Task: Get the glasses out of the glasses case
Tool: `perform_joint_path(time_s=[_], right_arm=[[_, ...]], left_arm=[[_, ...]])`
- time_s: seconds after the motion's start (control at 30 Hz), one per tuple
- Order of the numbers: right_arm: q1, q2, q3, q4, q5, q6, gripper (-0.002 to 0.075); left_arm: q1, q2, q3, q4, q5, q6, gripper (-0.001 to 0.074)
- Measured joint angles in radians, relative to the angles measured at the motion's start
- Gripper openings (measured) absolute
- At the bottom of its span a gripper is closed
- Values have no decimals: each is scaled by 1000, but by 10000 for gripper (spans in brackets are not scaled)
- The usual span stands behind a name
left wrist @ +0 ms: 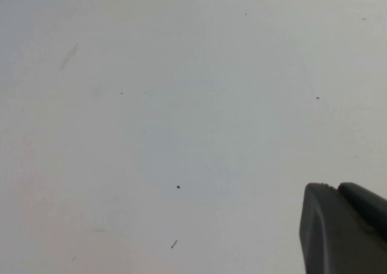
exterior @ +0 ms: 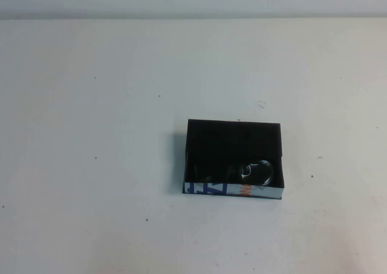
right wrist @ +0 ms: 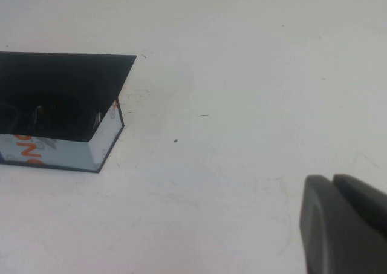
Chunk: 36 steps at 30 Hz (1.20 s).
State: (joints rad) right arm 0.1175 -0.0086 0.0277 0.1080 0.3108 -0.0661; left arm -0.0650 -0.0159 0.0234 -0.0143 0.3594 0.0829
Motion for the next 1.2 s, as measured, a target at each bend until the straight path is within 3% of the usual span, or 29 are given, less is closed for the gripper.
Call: perform_joint_path(time_s=[1.0,1.2], right_arm=[[0,0,0,0,1,0,-18],[0,0,0,89,1,2,-18]], left_arm=[[0,0,0,0,0,0,-4],[0,0,0,0,0,0,-4]])
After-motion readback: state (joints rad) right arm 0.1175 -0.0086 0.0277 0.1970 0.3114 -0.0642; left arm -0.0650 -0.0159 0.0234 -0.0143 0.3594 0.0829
